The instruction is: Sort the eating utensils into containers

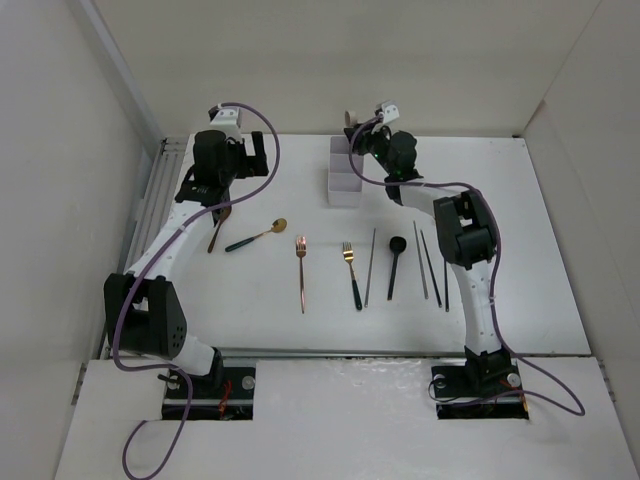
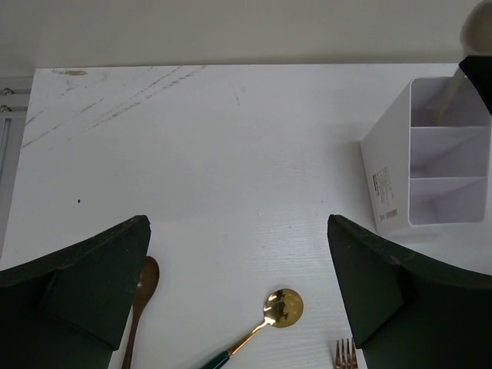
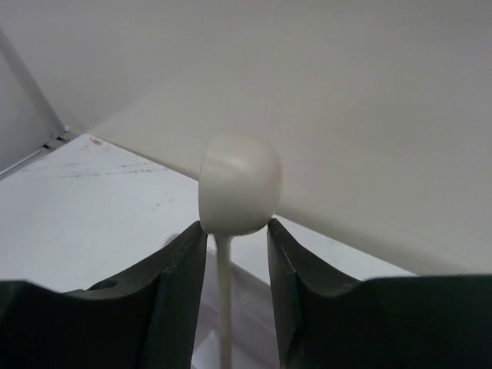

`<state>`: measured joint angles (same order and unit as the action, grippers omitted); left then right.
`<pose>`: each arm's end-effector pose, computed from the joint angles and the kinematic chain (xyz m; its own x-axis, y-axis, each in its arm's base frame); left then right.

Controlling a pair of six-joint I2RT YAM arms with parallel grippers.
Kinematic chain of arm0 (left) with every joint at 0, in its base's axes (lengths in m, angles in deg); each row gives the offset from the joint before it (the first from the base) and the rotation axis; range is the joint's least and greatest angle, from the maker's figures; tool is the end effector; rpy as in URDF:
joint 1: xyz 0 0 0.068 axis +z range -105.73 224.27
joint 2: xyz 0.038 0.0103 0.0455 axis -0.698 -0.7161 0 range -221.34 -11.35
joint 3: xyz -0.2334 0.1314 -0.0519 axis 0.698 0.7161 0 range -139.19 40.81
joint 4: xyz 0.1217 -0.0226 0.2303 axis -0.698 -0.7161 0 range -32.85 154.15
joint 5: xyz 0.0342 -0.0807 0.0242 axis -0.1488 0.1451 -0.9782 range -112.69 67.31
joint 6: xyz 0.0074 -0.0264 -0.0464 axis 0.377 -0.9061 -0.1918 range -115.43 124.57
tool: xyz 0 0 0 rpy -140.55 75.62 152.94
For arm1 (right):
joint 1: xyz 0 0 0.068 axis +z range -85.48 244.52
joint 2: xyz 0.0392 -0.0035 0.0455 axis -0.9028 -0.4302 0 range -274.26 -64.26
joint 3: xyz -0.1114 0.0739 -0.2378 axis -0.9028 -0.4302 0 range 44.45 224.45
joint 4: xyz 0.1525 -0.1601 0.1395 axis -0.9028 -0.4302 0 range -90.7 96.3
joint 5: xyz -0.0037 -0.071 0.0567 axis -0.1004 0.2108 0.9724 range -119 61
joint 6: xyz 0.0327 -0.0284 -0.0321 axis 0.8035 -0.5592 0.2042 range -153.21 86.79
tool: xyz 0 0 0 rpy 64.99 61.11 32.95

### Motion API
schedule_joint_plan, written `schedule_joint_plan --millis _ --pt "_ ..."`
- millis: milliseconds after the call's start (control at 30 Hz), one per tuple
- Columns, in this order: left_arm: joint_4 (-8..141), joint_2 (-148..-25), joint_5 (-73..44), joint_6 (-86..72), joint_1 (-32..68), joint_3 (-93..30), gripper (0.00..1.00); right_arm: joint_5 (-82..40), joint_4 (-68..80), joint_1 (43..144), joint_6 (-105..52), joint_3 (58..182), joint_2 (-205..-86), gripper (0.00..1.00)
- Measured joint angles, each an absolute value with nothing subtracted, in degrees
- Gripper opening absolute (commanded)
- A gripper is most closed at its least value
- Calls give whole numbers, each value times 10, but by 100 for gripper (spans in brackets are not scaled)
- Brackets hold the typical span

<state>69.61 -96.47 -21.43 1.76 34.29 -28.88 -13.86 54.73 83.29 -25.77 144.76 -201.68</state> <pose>0.3522 -0.0628 0.3502 -0.1799 -0.0181 -0.9835 0.1859 0.9812 -0.0520 0.5198 0.1865 0.2135 0.1126 0.1702 -0.9789 -0.5725 0.8163 0.0761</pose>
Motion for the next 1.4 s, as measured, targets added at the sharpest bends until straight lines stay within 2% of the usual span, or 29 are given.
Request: schedule_joint_plan --millis 233,367,533,767,833,933,1033,1067,1100,1167,1233,1400 --pt "704 -965 -215 18 343 -280 100 -140 563 834 -259 1406 -2010 49" --pt "709 -965 -215 18 343 -278 100 -136 560 834 -258 1351 -1963 52" --pt "724 -964 -228 18 343 -259 100 -135 487 833 -259 1277 -1815 62" --pt "728 -965 -247 73 357 -225 98 -129 328 831 -320 1287 -1615 65" --pt "702 -973 -246 102 376 -230 93 -126 286 828 -331 1295 -1593 63" --pt "634 -1016 -244 144 420 -267 90 -124 226 826 -341 1287 -1577 63" --pt "579 -1065 -262 187 451 -282 81 -126 182 826 -346 1265 -1576 62" --pt "556 -1078 -267 199 454 -282 75 -125 167 826 -346 1258 -1577 62" --pt "534 -1091 -273 209 455 -282 65 -124 154 826 -348 1253 -1578 62" --pt "494 -1120 -279 225 452 -287 56 -119 136 827 -349 1251 -1584 62" --pt "456 -1158 -278 233 450 -303 55 -110 128 827 -349 1251 -1588 62" --pt "421 -1202 -269 236 446 -338 66 -90 124 830 -350 1251 -1593 61"
